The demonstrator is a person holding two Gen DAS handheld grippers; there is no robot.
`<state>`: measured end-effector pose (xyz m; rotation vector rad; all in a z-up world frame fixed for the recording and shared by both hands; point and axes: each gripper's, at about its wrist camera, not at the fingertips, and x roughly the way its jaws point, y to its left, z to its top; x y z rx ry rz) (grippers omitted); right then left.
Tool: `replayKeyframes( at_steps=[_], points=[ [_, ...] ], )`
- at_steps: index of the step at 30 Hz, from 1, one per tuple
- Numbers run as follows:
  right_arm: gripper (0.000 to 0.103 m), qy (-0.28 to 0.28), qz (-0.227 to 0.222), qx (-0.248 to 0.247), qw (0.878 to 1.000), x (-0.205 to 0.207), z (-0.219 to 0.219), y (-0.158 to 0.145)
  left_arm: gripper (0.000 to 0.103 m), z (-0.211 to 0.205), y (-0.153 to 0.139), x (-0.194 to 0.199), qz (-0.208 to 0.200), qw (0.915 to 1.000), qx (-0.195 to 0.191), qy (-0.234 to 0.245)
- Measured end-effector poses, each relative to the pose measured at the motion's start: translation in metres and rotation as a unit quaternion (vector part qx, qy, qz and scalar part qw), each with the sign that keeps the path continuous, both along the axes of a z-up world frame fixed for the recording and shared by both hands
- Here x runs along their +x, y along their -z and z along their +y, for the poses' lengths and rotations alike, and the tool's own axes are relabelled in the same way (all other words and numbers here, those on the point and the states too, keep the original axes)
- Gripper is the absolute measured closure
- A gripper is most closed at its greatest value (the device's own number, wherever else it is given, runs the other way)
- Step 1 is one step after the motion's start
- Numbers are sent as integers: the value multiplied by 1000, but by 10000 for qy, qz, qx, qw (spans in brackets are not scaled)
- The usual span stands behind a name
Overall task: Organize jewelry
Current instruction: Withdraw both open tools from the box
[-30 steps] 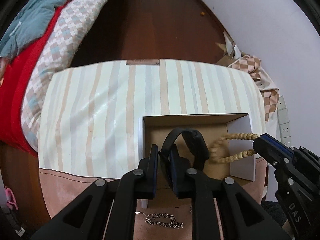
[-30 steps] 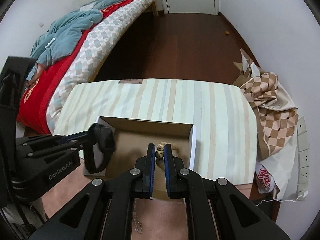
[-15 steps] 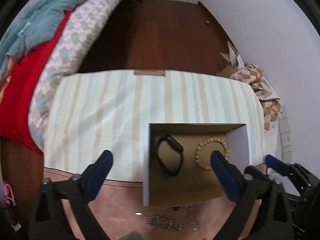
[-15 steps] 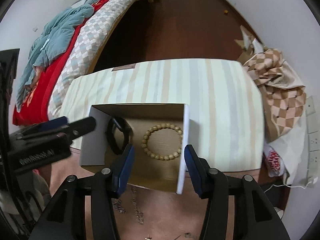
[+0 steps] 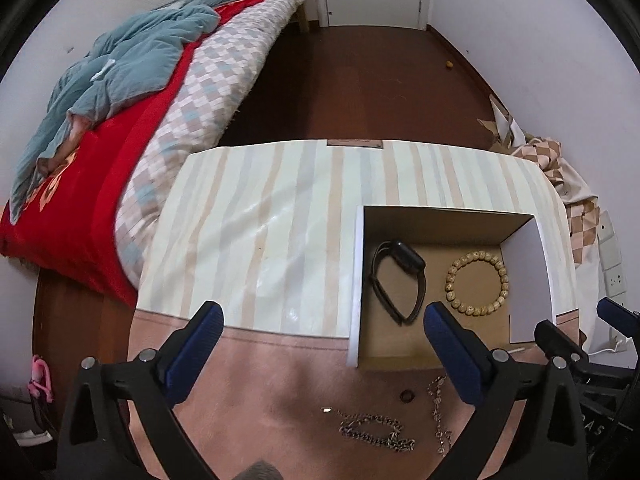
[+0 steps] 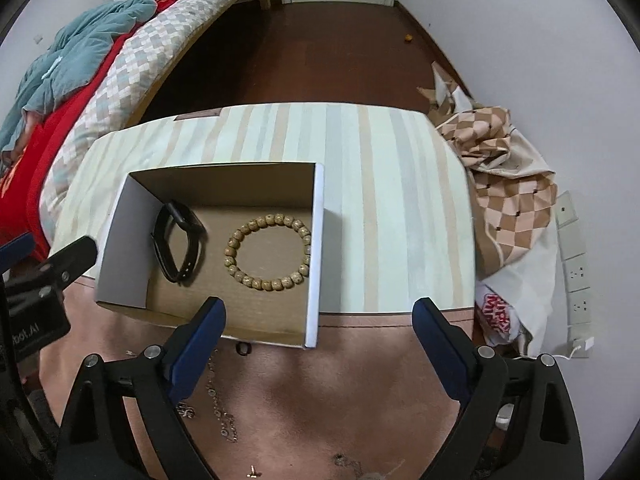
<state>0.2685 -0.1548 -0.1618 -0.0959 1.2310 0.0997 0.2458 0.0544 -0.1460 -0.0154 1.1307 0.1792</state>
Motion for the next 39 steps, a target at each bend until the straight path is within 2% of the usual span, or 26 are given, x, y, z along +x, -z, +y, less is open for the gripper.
replayKeyframes(
  at_steps=[3,14,21,28,34,37,39],
  points=[
    [7,38,-91,-32,9999,-6,0,-6,1,0,-6,-10,-93,9998,131,-76],
    [7,179,-617,-91,9979,-41,-5,-54,1,-2,-45,-55,-596,9980,169,-139],
    [7,230,-950,-47,9952,-75,-7,-86,1,-6,-69,-90,-839,9963,146,-88],
    [7,221,-1125,60,9934,-100,-11,-104,1,-7,-80,-112,-949,9954,56,-90],
    [7,419,-1005,300,9936,-126,-29,-98,1,1,-61,-133,-732,9969,53,-282],
    [7,645,-778,352,9943,-137,-47,-76,1,3,-36,-143,-504,9981,58,-344],
    [7,875,-484,412,9941,-145,-64,-49,1,3,-16,-149,-334,9986,79,-390]
  ],
)
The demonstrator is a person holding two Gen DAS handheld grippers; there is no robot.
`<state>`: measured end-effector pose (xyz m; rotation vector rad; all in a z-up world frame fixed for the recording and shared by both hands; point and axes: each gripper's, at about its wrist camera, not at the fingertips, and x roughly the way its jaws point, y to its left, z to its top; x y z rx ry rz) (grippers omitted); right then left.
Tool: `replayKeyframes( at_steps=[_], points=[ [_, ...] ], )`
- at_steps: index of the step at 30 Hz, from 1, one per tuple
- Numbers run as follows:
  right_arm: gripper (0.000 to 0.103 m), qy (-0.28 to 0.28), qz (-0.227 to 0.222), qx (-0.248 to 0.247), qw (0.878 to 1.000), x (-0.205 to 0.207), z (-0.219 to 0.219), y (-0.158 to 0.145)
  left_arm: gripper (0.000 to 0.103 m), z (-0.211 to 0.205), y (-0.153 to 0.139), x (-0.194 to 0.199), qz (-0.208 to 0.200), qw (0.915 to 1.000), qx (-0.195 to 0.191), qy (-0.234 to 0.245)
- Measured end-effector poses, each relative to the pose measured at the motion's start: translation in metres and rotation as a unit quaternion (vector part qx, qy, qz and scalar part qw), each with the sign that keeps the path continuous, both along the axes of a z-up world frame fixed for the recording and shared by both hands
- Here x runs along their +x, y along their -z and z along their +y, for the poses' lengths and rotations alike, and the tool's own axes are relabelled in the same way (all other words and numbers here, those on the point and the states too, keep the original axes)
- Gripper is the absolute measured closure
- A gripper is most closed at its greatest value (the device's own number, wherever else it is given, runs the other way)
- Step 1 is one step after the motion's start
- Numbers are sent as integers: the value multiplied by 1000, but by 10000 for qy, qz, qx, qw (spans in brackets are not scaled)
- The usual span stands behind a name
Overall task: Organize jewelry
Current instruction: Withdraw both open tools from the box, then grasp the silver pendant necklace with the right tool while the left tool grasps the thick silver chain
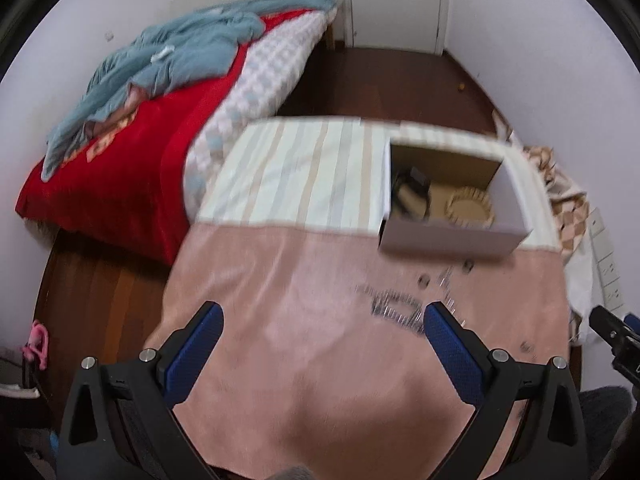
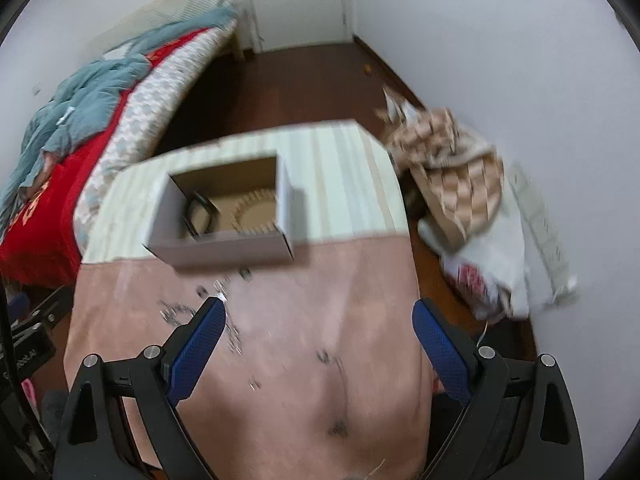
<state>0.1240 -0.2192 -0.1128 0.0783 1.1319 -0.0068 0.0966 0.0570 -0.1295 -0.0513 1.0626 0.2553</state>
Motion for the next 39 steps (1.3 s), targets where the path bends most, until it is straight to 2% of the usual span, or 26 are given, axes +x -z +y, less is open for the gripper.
replayKeyframes(
  at_steps=[6,10,14,17,19,23,26,29,30,31,32,35,36,39],
  points=[
    [8,262,571,427,9971,-16,-32,74,1,-7,52,-7,435,9990,107,7],
    [25,-5,574,335,9978,-12,-21,104,1,-7,72,-4,590,9981,148,-40],
    [34,-330,551,91,9979,-5,1,123,1,-1,82,1,684,9975,136,-139],
    [58,-501,424,-278,9975,-2,16,127,1,4,86,6,702,9973,80,-180],
    [92,-474,340,-392,9975,0,20,125,1,9,89,9,715,9971,-13,-255],
    [93,-428,319,-41,9986,3,25,122,1,22,96,20,783,9957,-299,-388],
    [93,-432,183,266,9985,3,30,109,2,29,99,30,769,9948,-521,-422],
    [93,-379,20,472,9982,6,30,95,3,29,107,43,872,9912,-942,-336],
    [93,-358,-27,488,9982,7,30,92,5,28,112,49,940,9889,-1104,-320],
    [93,-350,-57,495,9981,7,32,90,14,25,115,53,984,9878,-1171,-280],
    [93,-350,-76,477,9982,7,33,88,27,21,119,58,1043,9872,-1186,-219],
    [93,-309,-86,459,9984,10,32,87,39,5,123,68,1047,9906,-883,42],
    [93,-293,-84,448,9985,11,29,87,40,1,123,70,1016,9913,-831,135],
    [93,-219,-44,402,9989,11,25,89,68,-13,121,71,846,9935,-622,435]
  ],
)
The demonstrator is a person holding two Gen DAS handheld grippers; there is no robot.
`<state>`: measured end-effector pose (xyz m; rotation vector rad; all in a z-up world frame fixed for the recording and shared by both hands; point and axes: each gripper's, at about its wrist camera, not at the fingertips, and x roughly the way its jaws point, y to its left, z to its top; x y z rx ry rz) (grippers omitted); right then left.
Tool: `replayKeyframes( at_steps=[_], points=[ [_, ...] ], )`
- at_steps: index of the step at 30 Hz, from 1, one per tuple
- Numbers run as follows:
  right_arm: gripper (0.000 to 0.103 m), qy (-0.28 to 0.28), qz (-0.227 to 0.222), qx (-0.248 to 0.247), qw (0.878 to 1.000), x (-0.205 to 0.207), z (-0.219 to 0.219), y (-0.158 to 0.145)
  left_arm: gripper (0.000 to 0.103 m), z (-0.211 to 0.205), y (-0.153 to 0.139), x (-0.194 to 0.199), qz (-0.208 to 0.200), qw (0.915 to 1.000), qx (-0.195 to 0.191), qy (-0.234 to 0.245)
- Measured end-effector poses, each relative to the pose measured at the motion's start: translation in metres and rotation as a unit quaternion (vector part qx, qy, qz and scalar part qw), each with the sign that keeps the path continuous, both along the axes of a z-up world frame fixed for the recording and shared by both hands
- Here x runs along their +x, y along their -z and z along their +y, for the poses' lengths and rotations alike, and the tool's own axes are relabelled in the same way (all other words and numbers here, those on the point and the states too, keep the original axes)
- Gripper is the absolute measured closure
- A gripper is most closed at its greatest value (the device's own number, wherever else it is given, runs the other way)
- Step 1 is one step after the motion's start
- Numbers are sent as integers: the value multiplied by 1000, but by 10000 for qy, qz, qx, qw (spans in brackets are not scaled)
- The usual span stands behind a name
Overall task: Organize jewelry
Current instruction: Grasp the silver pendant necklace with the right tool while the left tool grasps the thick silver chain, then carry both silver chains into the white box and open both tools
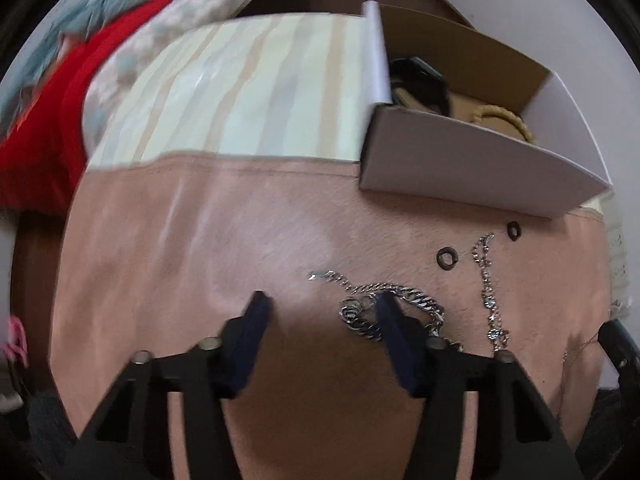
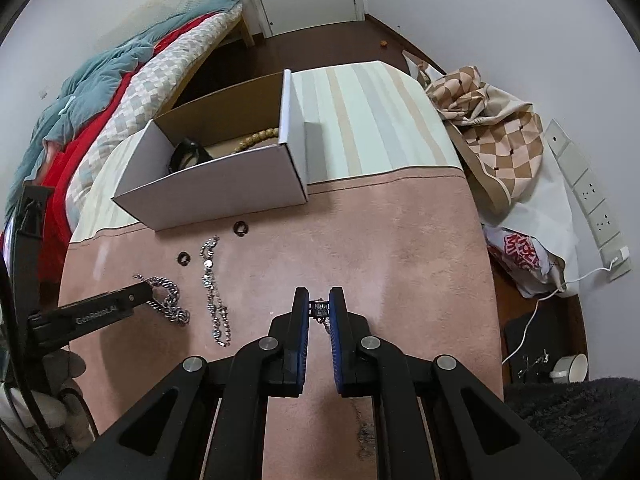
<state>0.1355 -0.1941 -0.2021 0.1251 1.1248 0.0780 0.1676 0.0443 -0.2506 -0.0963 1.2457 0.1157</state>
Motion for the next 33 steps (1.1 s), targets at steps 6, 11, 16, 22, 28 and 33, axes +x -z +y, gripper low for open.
replayKeyframes(
  at_steps=[6,11,16,22,28,33],
  points=[
    [93,68,45,37,10000,-2,-9,1,98,-8,-3,-4,-31,9990,-369,241],
    [93,41,-87,215,9997,-5,-11,-14,98,5,-19,-19,-161,9969,-754,134],
    [93,-18,-243,480,9986,-7,-12,-36,98,17,-45,-32,-357,9944,-981,134],
    [93,-148,-285,809,9962,-1,-8,-58,98,17,-88,-32,-662,9914,-1090,300],
    [93,-468,-570,1026,9920,20,4,-106,98,13,-140,-14,-1098,9848,-1249,501],
    [93,-762,-1007,1084,9861,50,18,-163,98,9,-177,17,-1420,9798,-1251,647]
  ],
)
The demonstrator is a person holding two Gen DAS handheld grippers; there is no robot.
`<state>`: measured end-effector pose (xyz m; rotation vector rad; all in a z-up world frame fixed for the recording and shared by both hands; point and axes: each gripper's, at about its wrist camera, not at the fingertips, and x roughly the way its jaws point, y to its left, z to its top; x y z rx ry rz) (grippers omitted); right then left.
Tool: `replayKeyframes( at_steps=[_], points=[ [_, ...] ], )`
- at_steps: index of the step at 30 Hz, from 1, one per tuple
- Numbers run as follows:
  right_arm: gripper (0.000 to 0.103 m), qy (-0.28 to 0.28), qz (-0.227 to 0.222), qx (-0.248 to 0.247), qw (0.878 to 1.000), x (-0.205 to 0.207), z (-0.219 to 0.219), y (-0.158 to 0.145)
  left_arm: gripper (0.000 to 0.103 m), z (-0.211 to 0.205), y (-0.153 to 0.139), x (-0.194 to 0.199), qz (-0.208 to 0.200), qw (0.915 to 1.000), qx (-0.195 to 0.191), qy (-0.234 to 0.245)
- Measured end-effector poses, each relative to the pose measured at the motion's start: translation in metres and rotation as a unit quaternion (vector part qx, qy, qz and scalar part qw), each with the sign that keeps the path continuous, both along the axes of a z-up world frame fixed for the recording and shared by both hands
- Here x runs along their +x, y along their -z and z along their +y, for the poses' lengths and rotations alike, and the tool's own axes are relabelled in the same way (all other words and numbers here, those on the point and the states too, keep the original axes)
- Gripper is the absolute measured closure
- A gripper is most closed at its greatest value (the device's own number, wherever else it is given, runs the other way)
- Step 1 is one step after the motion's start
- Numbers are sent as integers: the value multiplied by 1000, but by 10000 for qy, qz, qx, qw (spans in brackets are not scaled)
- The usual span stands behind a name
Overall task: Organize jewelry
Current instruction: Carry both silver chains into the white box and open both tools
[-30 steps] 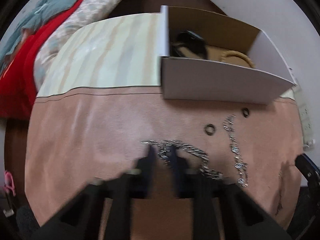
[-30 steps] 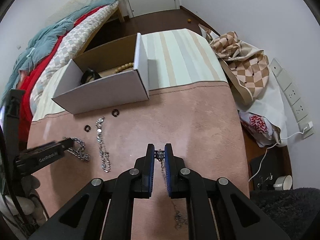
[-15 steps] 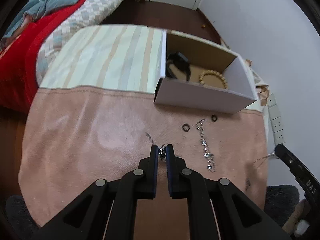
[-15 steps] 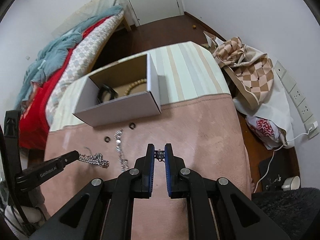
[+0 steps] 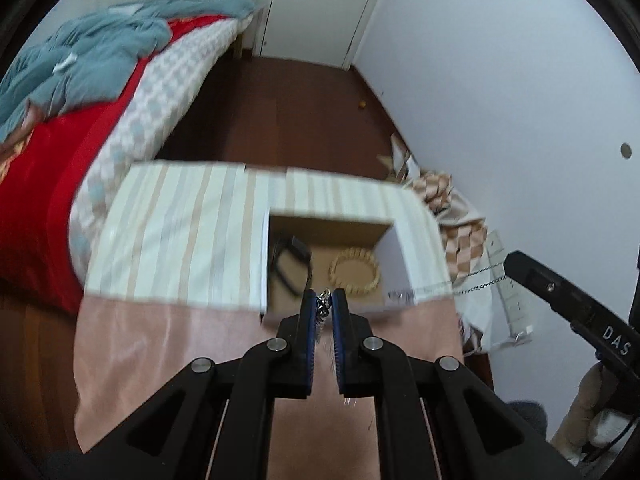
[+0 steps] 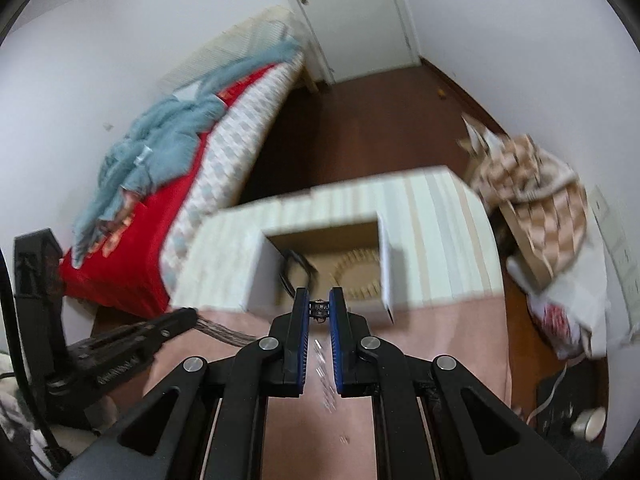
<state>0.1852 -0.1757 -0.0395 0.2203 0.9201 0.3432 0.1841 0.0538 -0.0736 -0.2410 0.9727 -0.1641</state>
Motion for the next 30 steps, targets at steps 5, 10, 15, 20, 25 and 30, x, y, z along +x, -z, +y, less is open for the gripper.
replayKeyframes(
  at_steps=[5,10,15,20,25,30],
  points=[
    [93,-213,-168,-231,9994,45,21,-22,98,2,-1,46,91,10000,-24,27],
    [93,-328,132,-458,9983,86,31,1,98,1,19,83,412,9991,-79,90],
    [93,-387,485,-540,9966,114,35,39,98,-8,43,115,773,9965,-216,236],
    [93,-452,778,-448,9949,133,33,67,98,-17,62,142,1077,9929,-389,334],
    [93,-580,928,-482,9928,144,36,82,96,-20,72,158,1353,9900,-293,257],
    [92,-802,1333,-376,9871,147,40,100,76,-17,74,156,1432,9896,32,97]
  ],
)
